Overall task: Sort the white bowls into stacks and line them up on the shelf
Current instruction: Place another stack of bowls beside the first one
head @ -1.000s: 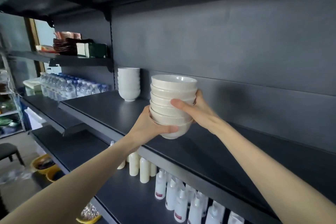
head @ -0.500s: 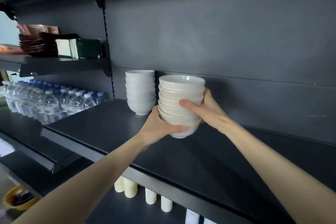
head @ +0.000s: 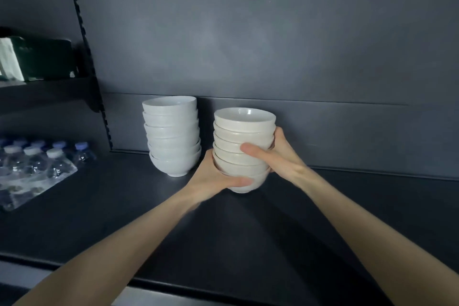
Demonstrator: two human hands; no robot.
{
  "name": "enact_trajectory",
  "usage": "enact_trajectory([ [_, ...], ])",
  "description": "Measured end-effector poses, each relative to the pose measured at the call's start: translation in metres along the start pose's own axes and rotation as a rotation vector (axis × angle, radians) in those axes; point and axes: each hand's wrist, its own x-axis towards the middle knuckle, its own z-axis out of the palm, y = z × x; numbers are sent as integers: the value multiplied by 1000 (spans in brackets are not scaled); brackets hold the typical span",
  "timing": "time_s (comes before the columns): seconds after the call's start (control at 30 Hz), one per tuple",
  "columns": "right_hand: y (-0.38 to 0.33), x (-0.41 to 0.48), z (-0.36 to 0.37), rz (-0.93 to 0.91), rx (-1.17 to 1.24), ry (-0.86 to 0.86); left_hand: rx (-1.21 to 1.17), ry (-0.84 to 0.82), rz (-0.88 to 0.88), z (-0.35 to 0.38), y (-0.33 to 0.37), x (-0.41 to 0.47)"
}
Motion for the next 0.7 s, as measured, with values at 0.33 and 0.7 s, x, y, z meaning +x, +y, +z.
enact_trajectory([
  [0.33,18,40,16,-22,36,6,-85,-16,46,-15,-33,38],
  [0.7,12,47,23,47,27,13,-77,89,88,-18,-56,44],
])
